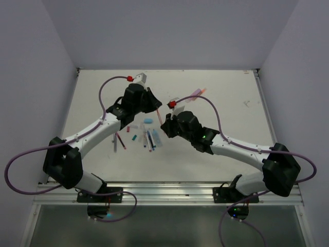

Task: Open the pen caps

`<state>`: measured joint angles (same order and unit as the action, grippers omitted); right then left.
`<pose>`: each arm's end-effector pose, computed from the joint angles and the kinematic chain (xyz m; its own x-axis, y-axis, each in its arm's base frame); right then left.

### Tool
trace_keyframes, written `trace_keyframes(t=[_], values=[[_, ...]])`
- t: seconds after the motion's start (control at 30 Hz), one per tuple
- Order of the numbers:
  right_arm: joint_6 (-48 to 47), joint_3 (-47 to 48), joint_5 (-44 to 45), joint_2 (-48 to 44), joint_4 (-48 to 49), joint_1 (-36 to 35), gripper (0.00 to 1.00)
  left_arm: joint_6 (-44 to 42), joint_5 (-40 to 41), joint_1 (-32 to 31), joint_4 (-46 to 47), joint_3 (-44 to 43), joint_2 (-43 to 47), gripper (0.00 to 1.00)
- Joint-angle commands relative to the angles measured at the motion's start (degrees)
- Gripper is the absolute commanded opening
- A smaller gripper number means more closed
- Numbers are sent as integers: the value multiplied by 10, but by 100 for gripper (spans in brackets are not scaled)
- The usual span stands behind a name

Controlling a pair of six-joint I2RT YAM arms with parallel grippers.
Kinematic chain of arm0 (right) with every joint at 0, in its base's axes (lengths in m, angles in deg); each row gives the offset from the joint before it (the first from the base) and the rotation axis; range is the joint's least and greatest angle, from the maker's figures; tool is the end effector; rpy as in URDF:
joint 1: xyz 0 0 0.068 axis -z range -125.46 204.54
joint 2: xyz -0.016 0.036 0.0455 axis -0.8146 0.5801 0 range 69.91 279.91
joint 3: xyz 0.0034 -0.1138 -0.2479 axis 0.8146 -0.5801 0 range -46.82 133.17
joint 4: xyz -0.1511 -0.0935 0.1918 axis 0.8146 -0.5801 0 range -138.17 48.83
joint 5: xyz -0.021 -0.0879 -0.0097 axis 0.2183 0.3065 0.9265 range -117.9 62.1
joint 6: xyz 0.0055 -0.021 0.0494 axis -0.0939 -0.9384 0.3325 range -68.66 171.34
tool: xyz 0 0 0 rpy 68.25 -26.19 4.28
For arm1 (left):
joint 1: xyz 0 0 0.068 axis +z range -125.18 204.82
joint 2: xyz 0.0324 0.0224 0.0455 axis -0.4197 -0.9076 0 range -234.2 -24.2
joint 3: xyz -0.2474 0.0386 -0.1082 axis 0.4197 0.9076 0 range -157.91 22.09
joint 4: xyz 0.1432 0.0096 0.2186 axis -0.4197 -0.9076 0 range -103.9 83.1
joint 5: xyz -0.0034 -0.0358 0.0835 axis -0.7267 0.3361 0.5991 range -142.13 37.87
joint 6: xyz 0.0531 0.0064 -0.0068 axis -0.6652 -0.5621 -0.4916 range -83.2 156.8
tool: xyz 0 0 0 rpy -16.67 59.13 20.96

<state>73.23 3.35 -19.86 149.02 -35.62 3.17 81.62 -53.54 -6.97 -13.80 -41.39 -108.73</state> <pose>0.1998 0.2422 0.2633 -0.4886 -0.0200 -0.8723 -0.5510 0.7822 0.2907 0.2902 -0.1808 0.2929 -0.6669 -0.4158 -0.6184 0.1059 0.7685 -0.6310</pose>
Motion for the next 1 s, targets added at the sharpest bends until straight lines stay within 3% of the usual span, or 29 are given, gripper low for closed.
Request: trace_keyframes(t=[0.0,0.1,0.13,0.23,0.33,0.47,0.57,0.7,0.73,0.97], values=[[6,-3,8,-6,31,-2,0,-12,12,-5,31,5,26,0],[13,-10,-18,-7,47,-1,17,-24,12,-5,38,9,34,0],[13,-10,-19,-7,49,0,29,-25,8,-5,42,11,36,0],[3,-1,-19,1,51,-1,43,-31,-8,-5,53,20,41,0],[-10,13,-20,13,50,0,46,-32,-21,-5,59,26,46,0],[-18,24,-28,26,60,1,42,-37,-24,-5,58,27,53,0],[-26,31,-29,36,60,1,35,-37,-28,-5,82,30,60,0],[-31,28,-34,38,65,2,4,-37,-32,-5,91,31,64,0],[-33,25,-35,38,66,1,0,-37,-33,-5,95,32,66,0],[-54,-7,-39,32,49,1,0,-45,-3,-5,138,14,79,0]])
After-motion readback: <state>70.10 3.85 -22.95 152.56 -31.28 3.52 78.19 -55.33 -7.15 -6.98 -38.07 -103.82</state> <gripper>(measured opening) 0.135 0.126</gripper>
